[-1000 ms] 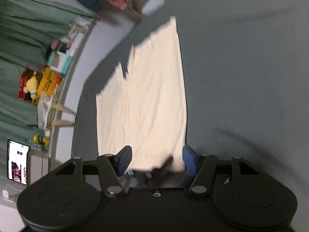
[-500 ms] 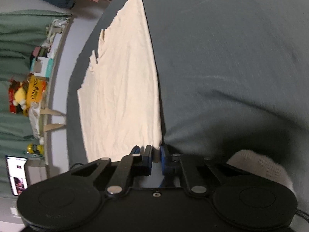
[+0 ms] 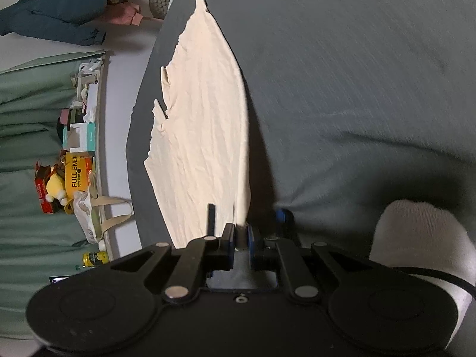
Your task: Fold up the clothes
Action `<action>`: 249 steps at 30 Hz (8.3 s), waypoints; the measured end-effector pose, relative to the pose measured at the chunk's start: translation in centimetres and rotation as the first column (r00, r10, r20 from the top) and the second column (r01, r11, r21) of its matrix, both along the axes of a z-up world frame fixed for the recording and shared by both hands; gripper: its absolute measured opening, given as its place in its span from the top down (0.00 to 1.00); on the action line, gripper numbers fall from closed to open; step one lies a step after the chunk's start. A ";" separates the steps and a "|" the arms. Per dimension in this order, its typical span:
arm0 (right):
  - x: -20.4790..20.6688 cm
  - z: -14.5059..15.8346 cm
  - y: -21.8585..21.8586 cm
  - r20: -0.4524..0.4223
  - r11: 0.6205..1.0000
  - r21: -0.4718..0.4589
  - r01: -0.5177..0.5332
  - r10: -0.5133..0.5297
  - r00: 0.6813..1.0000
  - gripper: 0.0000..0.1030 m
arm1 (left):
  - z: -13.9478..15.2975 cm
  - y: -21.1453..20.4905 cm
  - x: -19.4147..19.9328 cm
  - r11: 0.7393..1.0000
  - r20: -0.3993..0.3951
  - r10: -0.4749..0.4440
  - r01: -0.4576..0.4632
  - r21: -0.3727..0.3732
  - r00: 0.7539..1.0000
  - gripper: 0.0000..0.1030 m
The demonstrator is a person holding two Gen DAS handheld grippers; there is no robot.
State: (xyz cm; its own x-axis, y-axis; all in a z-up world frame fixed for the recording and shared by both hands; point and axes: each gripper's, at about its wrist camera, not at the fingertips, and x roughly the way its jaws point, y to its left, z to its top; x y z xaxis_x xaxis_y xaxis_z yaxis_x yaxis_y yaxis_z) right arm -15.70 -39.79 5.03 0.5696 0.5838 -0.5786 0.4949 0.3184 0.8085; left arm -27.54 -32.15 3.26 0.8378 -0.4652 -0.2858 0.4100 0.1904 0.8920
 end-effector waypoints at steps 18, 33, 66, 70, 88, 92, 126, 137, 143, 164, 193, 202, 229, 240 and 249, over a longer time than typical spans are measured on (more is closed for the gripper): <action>-1.0 -0.5 -2.0 -0.039 0.997 -0.044 0.065 -0.067 0.997 0.79 | 3.8 0.6 1.2 0.988 -0.223 -0.023 -0.013 -0.156 0.975 0.66; 1.1 6.4 -2.8 -0.114 0.909 -0.359 -0.212 0.183 0.977 0.76 | 4.9 6.1 4.8 0.887 -0.582 -0.053 -0.229 -0.400 0.811 0.97; 27.0 3.5 -5.8 0.201 0.705 -0.707 0.064 0.114 0.973 0.98 | 5.7 15.0 11.9 0.638 -0.704 -0.120 -0.489 -0.595 0.700 0.96; 28.6 7.3 -3.2 0.222 0.708 -0.705 0.052 0.150 0.963 0.98 | 6.7 16.9 11.8 0.574 -0.692 -0.082 -0.534 -0.621 0.717 0.96; 38.4 9.4 18.9 0.117 0.677 -0.719 -0.157 0.341 0.933 0.98 | 3.9 29.7 11.0 0.068 -0.843 0.025 -0.842 -0.536 0.538 0.96; 40.1 8.0 22.7 0.070 0.644 -0.733 -0.219 0.392 0.917 0.98 | 2.5 31.1 11.3 -0.034 -0.884 -0.019 -0.884 -0.467 0.468 0.96; 41.5 5.9 33.8 -0.027 0.551 -0.729 -0.406 0.570 0.821 0.80 | -1.2 28.9 12.4 -0.237 -0.949 -0.166 -0.945 -0.226 0.269 0.96; 32.4 8.3 28.1 0.025 0.562 -0.648 -0.515 0.691 0.723 0.69 | 3.2 26.9 11.5 -0.175 -0.912 0.041 -0.896 -0.408 0.407 0.95; 23.3 6.5 26.4 -0.080 0.406 -0.639 -0.653 0.809 0.582 0.69 | 2.3 26.2 12.3 -0.123 -0.946 0.001 -0.938 -0.323 0.325 0.95; -0.4 3.4 35.6 -0.421 -0.421 -0.907 0.011 0.907 -0.029 0.69 | 6.0 36.9 28.3 0.222 -0.939 0.043 -0.919 -0.325 0.342 0.36; -4.0 -2.1 36.1 -0.797 -0.735 -0.533 0.420 0.603 0.044 0.95 | 2.1 37.7 29.3 0.321 -0.941 -0.230 -0.894 -0.313 0.247 0.36; -2.6 -1.6 36.5 -0.763 -0.717 -0.585 0.379 0.646 0.044 0.95 | 2.2 37.8 29.0 0.345 -0.942 -0.223 -0.883 -0.318 0.252 0.36; 4.1 4.6 28.0 -0.439 -0.427 -0.860 -0.279 0.898 -0.019 0.61 | -0.7 31.2 27.9 0.594 -0.933 -0.353 -0.751 -0.287 0.077 0.36; 17.6 10.3 22.2 -0.110 0.087 -0.940 -0.331 0.840 0.531 0.58 | 1.2 32.5 27.4 0.529 -0.875 -0.462 -0.745 -0.405 0.147 0.36; 33.6 5.7 13.6 0.129 0.649 -0.734 -0.199 0.422 0.897 0.69 | -0.4 30.9 27.0 0.588 -0.918 -0.377 -0.735 -0.337 0.120 0.36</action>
